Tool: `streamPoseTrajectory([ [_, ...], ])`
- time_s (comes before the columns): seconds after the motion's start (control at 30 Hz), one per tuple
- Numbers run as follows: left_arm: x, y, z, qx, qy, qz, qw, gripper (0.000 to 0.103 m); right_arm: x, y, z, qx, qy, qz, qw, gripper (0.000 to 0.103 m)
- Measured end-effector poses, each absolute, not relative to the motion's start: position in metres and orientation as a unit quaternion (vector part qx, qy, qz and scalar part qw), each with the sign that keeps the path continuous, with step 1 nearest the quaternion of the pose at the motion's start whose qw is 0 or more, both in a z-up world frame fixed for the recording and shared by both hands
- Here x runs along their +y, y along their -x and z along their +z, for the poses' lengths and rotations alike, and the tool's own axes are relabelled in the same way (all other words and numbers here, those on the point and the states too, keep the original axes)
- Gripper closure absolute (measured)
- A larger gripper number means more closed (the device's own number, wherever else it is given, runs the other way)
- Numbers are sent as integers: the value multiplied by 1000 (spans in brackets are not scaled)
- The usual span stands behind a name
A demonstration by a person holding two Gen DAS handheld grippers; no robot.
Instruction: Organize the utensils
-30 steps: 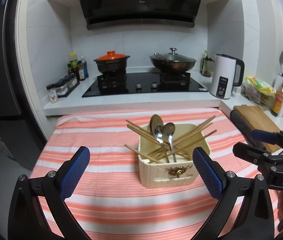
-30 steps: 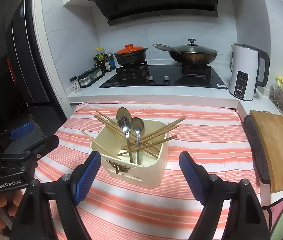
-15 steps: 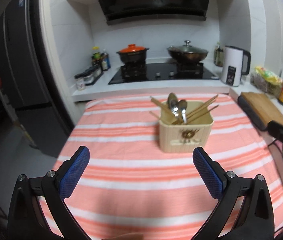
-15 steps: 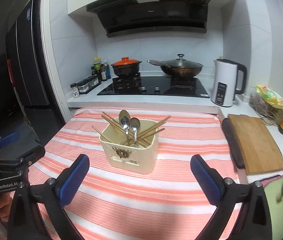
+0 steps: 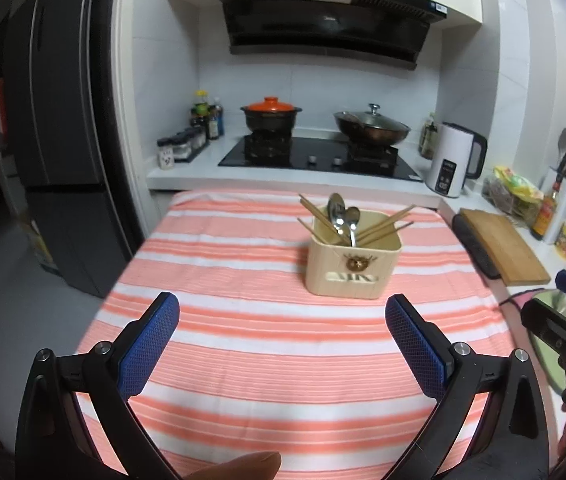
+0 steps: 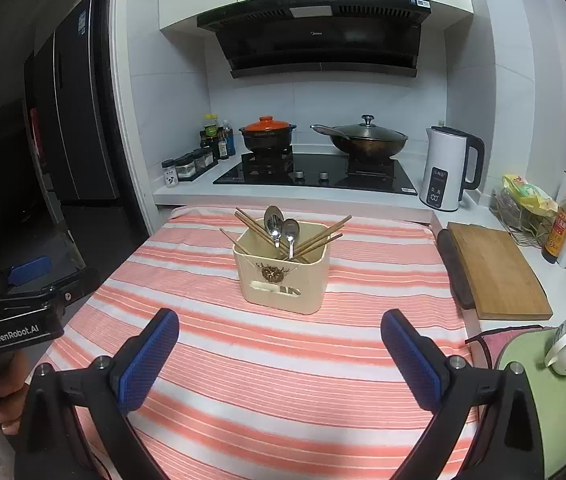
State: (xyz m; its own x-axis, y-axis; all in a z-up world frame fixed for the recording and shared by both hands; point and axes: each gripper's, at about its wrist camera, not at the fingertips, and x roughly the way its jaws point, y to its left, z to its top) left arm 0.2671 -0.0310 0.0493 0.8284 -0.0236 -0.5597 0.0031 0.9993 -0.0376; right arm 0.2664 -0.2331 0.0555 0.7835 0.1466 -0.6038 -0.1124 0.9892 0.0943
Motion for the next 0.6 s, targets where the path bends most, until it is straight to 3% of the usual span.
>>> streamPoseTrajectory([
  [0.6, -32, -252, 59, 277, 5, -3, 961, 0, -228, -253, 66, 311, -22, 70, 948, 0],
])
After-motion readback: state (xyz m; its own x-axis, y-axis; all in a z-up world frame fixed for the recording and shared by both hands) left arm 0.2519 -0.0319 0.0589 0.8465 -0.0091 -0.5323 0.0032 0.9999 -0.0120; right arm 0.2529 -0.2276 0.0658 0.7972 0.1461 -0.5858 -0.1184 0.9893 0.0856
